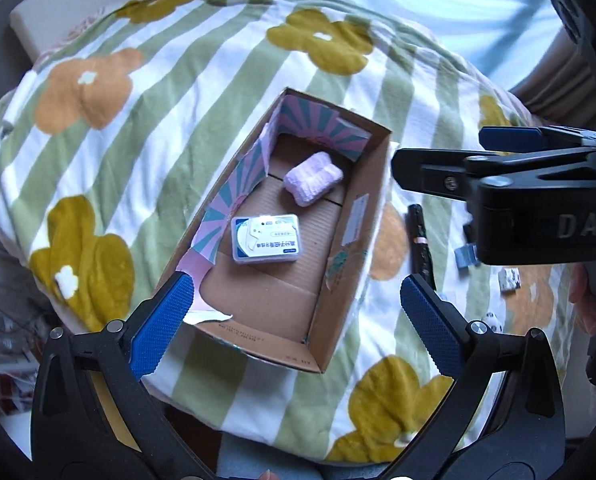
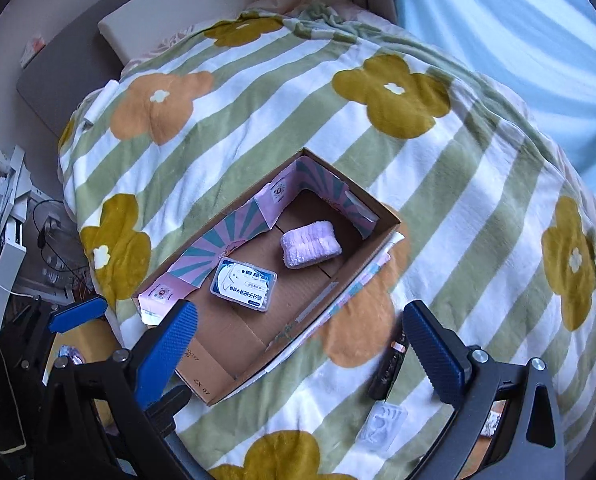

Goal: Organize objects
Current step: 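Withdraw both tools from the box back toward the remaining items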

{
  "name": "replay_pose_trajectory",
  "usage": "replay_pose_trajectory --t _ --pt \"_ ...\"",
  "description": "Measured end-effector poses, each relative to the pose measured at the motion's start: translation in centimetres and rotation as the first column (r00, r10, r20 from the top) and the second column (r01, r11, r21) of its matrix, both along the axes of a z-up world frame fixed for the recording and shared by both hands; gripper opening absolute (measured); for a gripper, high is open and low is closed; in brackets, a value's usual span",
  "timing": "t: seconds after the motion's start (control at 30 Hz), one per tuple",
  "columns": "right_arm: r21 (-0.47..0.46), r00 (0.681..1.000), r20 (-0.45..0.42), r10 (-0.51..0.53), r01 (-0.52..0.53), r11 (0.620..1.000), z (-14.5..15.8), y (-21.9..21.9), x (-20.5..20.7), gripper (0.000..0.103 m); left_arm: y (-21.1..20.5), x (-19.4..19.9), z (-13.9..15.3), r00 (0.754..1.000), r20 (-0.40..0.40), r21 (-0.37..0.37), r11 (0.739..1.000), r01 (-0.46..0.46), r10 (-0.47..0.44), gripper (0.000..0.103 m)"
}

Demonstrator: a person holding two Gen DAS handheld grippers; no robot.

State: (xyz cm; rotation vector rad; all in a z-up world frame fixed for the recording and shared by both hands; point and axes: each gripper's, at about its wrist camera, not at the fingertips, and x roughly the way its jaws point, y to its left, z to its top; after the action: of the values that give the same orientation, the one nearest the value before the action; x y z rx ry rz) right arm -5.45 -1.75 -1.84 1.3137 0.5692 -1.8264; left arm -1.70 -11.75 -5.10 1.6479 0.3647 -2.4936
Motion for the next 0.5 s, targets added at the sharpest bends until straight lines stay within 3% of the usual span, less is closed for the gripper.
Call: replay_pose_trajectory --t 0.27,0.5 --pt "-0.042 0.965 -0.044 -0.257 0.255 0.966 3.5 8.2 1.4 0.102 3.0 0.4 3.4 0.987 -0.042 -0.007 0.988 0.153 -0.153 0.103" --pt "-0.088 0.866 -0.033 -0.5 0.495 0.864 5.0 16.7 2.0 0.102 7.8 -0.6 5.9 0.945 -0.104 -0.012 0.951 0.31 -0.309 0.103"
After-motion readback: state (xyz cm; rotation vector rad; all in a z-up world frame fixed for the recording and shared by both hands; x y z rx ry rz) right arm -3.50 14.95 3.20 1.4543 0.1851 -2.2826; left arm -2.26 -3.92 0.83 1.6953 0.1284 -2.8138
